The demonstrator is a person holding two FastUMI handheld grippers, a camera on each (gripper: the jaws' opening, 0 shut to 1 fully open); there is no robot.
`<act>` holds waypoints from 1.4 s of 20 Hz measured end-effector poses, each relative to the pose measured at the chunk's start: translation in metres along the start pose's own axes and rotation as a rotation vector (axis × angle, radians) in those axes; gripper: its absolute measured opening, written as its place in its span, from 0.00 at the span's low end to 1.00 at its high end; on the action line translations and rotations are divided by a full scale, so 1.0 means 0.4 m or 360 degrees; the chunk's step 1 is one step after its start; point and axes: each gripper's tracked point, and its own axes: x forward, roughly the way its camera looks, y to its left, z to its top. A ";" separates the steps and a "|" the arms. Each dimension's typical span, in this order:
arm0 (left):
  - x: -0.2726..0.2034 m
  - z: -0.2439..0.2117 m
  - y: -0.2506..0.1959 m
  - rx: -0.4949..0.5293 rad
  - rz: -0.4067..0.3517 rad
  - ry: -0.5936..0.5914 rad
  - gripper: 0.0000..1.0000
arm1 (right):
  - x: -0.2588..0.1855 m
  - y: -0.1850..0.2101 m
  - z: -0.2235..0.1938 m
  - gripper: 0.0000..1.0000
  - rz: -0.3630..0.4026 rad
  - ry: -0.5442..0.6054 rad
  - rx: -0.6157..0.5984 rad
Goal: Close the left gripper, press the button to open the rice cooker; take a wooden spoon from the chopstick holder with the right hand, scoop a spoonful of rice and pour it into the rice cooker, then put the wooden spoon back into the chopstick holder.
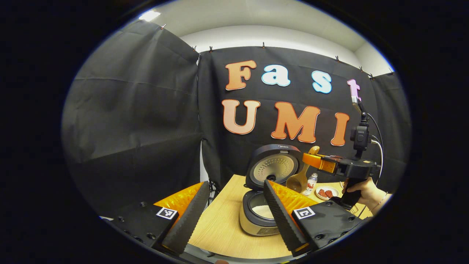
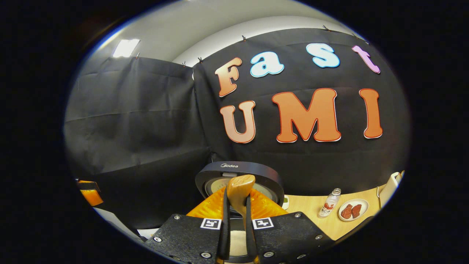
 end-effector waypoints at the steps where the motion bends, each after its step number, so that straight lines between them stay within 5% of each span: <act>1: -0.002 -0.001 -0.002 -0.0003 -0.0003 0.0000 1.00 | -0.004 -0.001 0.000 0.17 0.0002 0.0002 0.0022; 14: -0.018 0.059 -0.061 0.0042 -0.0049 -0.0084 0.98 | -0.162 -0.138 0.116 0.17 -0.0084 -0.0090 0.0364; 28: 0.018 0.115 -0.161 0.0049 -0.0115 -0.0152 0.97 | -0.493 -0.561 0.152 0.17 -0.0579 -0.0223 0.0408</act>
